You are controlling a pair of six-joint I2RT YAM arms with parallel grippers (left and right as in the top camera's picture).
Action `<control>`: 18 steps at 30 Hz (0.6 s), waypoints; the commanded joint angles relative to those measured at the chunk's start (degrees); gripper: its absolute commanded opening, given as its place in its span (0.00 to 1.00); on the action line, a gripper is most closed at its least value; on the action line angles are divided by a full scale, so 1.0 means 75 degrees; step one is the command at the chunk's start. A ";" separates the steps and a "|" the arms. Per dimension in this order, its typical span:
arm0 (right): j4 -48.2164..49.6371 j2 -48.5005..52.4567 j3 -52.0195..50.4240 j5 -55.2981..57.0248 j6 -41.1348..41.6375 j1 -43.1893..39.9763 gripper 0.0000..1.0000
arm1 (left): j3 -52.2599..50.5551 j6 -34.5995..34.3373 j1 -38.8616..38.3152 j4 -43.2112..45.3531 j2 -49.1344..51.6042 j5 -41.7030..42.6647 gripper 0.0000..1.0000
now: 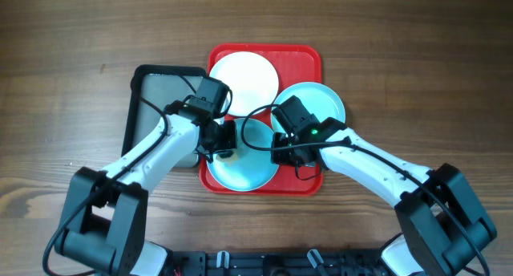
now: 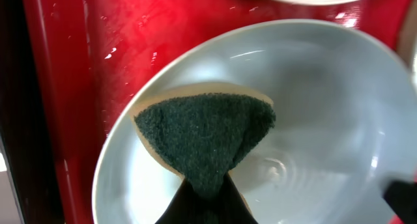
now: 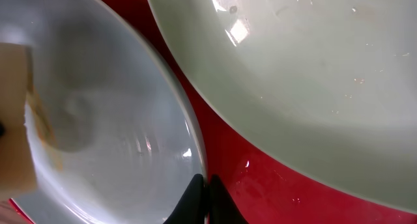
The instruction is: Clean dirty plates on tray and stack at the side
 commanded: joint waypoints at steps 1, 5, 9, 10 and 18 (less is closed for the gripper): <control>0.0023 -0.0085 -0.0055 -0.0102 0.0146 0.0003 0.04 | -0.0050 -0.0219 -0.0012 0.0017 0.0172 -0.0373 0.04; 0.0020 -0.0085 -0.0055 -0.0105 0.0146 0.0003 0.04 | -0.0163 -0.0219 -0.0012 0.0055 0.0172 -0.0396 0.04; 0.0012 -0.0085 -0.0055 -0.0105 0.0137 0.0003 0.10 | -0.0621 -0.0219 -0.0012 0.0478 0.0172 -0.0388 0.04; 0.0009 -0.0085 -0.0055 -0.0105 0.0137 0.0003 0.14 | -0.0769 -0.0219 -0.0012 0.0662 0.0172 -0.0370 0.04; 0.0023 -0.0006 -0.0058 -0.0111 0.0149 0.0003 0.23 | -0.0994 -0.0213 -0.0015 0.0947 0.0172 -0.0187 0.04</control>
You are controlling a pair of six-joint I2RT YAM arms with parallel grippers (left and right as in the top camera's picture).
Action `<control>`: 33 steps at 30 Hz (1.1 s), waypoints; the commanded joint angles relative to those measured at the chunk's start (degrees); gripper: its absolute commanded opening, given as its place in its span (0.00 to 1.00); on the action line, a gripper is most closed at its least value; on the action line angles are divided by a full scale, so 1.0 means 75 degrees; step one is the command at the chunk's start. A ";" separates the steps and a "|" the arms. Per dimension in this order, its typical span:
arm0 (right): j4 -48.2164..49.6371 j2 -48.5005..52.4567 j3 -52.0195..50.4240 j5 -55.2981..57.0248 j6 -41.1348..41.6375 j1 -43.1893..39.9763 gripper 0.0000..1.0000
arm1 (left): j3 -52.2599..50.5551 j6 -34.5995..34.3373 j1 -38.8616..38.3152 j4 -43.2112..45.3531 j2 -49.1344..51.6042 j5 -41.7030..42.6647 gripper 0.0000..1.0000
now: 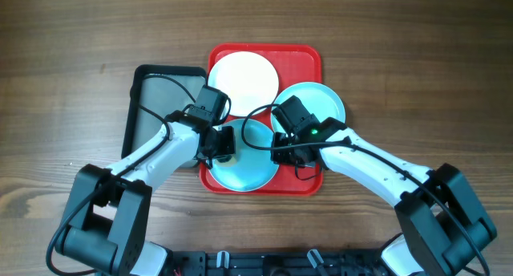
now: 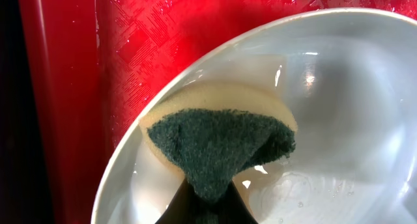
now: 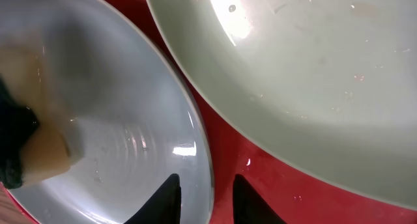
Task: Clean dirty plates on tray and stack at the side
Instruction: 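Scrub the lower blue plate with the sponge in the left gripper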
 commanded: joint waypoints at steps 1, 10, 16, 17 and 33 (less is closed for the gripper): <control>0.0023 0.0044 -0.0058 -0.0099 0.0035 0.0003 0.22 | -0.0254 -0.0070 -0.0017 0.0029 0.0122 0.0006 0.04; 0.0242 0.0219 -0.0058 -0.0216 0.0050 0.0003 0.19 | -0.0312 -0.0070 -0.0061 0.0026 0.0122 0.0003 0.04; 0.0326 0.0361 -0.0058 -0.0332 0.0050 0.0003 0.04 | -0.0367 -0.0070 -0.0087 0.0029 0.0122 -0.0003 0.04; 0.0329 0.0361 -0.0058 -0.0332 0.0052 0.0003 0.04 | -0.0379 -0.0070 -0.0087 0.0032 0.0122 -0.0003 0.04; 0.0420 0.0411 -0.0058 -0.0399 0.0079 0.0003 0.04 | -0.0597 -0.0067 -0.0087 0.0082 0.0122 -0.0219 0.04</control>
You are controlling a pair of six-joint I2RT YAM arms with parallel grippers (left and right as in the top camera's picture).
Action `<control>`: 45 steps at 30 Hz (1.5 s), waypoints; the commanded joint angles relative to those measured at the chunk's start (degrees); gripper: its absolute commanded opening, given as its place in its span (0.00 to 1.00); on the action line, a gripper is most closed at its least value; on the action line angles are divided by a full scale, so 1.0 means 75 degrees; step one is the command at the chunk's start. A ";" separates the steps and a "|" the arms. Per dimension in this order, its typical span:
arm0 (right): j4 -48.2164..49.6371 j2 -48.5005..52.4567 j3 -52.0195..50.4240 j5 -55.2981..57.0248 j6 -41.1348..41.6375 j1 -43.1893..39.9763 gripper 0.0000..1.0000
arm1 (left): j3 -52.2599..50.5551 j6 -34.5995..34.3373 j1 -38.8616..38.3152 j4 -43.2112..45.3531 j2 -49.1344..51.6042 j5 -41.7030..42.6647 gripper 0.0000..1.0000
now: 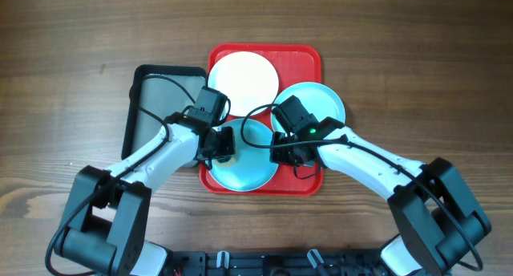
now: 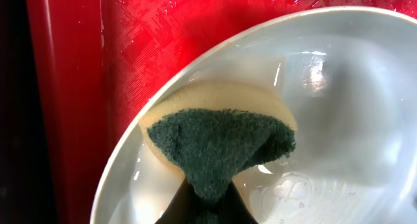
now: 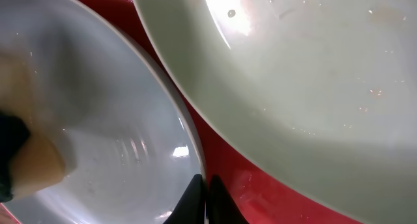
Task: Clean dirty plates on tray and stack at the side
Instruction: 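Scrub the lower blue plate with the sponge in the left gripper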
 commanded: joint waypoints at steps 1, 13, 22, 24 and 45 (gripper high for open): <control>0.0122 0.0143 -0.0023 -0.0306 0.0047 0.0044 0.04 | -0.0565 -0.0067 -0.0079 0.0055 0.0187 -0.0195 0.04; 0.0318 0.0143 -0.0020 -0.0504 0.0047 0.0044 0.04 | -0.0816 -0.0067 -0.0079 0.0286 0.0213 0.0452 0.04; 0.0376 0.0143 -0.0023 -0.0536 0.0041 0.0044 0.04 | -0.0816 -0.0079 -0.0079 0.0323 0.0213 0.1445 0.04; 0.0376 0.0143 -0.0023 -0.0536 0.0041 0.0044 0.04 | -0.0816 -0.0076 -0.0079 0.0402 0.0213 0.1664 0.04; 0.0402 0.0143 -0.0020 -0.0533 0.0044 0.0044 0.04 | 0.0210 -0.0181 -0.0070 0.0670 -0.1294 0.1915 0.04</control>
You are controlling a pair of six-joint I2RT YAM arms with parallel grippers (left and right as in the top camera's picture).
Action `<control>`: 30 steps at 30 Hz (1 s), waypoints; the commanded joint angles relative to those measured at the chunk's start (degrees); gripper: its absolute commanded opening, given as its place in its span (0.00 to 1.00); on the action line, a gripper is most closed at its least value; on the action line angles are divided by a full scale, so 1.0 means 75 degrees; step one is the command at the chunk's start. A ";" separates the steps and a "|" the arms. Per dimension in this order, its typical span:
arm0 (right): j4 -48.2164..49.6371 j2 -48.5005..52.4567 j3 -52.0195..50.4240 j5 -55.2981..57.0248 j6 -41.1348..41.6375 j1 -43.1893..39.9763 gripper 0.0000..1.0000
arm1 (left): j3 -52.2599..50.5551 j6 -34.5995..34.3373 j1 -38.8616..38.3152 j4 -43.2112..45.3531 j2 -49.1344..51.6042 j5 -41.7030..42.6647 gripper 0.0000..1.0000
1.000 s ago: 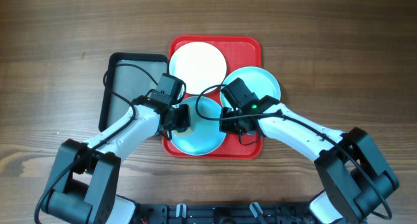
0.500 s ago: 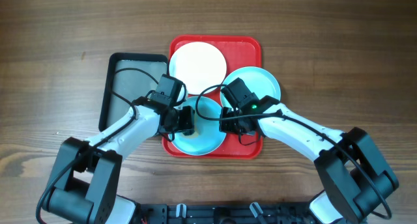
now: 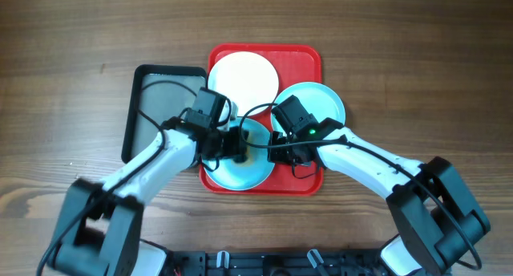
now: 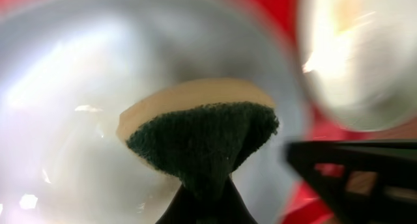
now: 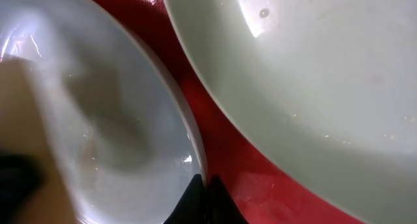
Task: Clean dirty plates on tray and stack at the side
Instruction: 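Scrub the lower blue plate with the sponge in the left gripper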
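A light blue plate (image 3: 240, 170) lies at the front of the red tray (image 3: 309, 59). My left gripper (image 4: 203, 193) is shut on a sponge (image 4: 202, 129), green scouring side up over yellow foam, pressed on the middle of that plate (image 4: 58, 87). My right gripper (image 5: 203, 183) is shut on the plate's right rim (image 5: 195, 139). In the overhead view the left gripper (image 3: 238, 145) and right gripper (image 3: 277, 153) face each other across the plate. A pale green plate (image 5: 313, 74) lies just to the right, and a white plate (image 3: 244, 79) at the tray's back left.
A black tray (image 3: 154, 99) lies on the wooden table left of the red one, partly under my left arm. The green plate (image 3: 321, 99) overhangs the red tray's right edge. Cables loop over both wrists.
My left gripper has moved the sponge from the blue plate's left rim to its middle, and the wrist has turned toward the right gripper. The right gripper still pinches the rim.
The sponge first lay on the left part of the blue plate with my right gripper shut on the rim. Then the right gripper stood open around the rim, then shut on it again, the sponge near the left rim. Now the sponge is mid-plate.
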 commanded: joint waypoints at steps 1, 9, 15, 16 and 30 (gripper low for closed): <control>0.0067 0.0108 0.0038 -0.0236 0.0044 0.0038 0.04 | 0.0402 -0.0067 -0.0032 -0.0114 -0.0991 -0.0565 0.04; 0.0070 0.0108 0.0038 -0.0230 0.0047 0.0038 0.04 | 0.0382 -0.0067 -0.0050 -0.1393 -0.0600 -0.2483 0.04; 0.0020 0.0108 0.0035 -0.0163 -0.0003 0.0038 0.04 | 0.0370 -0.0061 -0.0111 -0.1393 0.0146 -0.2795 0.04; 0.0009 0.0108 0.0035 -0.0137 -0.0003 0.0038 0.04 | 0.0370 -0.0061 -0.0111 -0.1393 0.0291 -0.2906 0.04; -0.0023 0.0108 0.0035 -0.0236 0.0000 0.0038 0.04 | 0.0370 0.0504 -0.0440 -0.1035 0.1690 -0.1201 0.05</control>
